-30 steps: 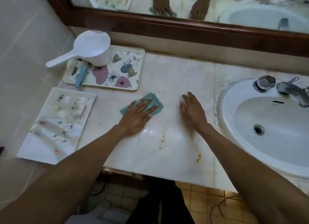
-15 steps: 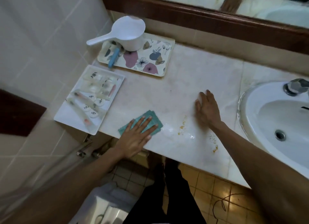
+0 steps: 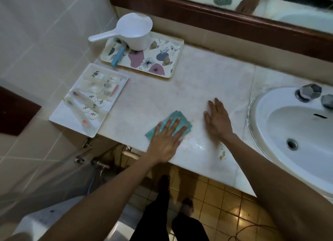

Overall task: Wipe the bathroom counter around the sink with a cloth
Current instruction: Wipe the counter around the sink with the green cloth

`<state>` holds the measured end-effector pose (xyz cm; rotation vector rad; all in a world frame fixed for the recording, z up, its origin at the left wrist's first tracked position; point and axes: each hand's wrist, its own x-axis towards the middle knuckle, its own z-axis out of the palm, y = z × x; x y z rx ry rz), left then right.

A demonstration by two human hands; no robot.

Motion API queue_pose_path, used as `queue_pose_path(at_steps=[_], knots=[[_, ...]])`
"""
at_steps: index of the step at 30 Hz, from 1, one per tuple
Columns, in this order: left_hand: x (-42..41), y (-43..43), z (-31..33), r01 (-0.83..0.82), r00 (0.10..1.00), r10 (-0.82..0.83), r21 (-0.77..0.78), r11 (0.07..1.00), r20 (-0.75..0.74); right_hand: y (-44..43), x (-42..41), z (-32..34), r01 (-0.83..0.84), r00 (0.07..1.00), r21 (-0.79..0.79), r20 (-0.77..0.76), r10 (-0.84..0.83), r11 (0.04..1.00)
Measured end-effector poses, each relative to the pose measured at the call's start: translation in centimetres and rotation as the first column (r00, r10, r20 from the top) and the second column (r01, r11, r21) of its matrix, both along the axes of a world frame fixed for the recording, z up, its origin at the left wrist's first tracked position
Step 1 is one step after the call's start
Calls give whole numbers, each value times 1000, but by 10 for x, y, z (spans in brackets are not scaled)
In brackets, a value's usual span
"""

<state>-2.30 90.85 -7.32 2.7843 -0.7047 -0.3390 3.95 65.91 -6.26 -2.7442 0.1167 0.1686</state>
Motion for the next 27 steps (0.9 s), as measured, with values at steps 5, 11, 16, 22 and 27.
queue_pose_path(at_steps=[5,11,16,22,27], knots=[[2,64,0,104,995,-104,16,994,-2,-18,-7,11,-63,994,60,-83,68,996],[58,-14,9,-466,883,466,7,885,-57,-73,-34,26,10,999,104,47,-15,995],[11,-112,7,-216,974,213,-34,976,-70,-138,-74,31,132,980,-68,155,-121,989],[-52,-51,-4,189,982,-189,-32,981,10,-179,-114,15,289,957,-12,2,-289,957],[5,-25,3,-41,999,41,16,999,4,-169,-131,13,385,921,38,-84,-381,922]])
